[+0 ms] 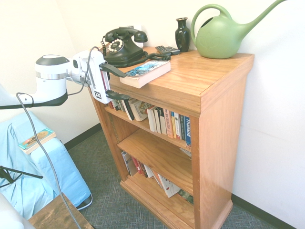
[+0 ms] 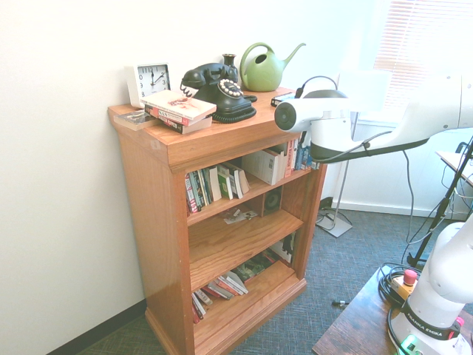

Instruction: Shelf the books

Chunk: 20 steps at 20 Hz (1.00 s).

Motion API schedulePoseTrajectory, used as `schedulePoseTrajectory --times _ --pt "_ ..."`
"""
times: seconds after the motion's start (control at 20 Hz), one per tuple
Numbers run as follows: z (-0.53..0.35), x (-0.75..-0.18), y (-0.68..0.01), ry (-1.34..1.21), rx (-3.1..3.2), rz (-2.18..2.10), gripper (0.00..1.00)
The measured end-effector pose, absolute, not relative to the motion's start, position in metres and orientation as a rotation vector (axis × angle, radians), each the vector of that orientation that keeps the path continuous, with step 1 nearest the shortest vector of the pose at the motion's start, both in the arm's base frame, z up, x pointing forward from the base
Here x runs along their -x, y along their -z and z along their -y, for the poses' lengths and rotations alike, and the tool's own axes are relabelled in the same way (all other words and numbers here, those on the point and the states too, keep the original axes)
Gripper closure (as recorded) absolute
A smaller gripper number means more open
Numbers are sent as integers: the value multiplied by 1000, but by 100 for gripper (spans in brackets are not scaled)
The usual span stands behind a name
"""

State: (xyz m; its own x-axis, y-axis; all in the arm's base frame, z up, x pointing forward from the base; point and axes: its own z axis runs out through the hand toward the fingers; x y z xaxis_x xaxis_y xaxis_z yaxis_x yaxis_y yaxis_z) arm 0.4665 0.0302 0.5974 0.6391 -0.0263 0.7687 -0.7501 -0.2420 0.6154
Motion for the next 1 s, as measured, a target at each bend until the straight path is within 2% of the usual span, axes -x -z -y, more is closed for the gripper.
schedulePoseTrajectory --times 1.0 --pt "-16 -512 -600 -758 -1685 708 0"
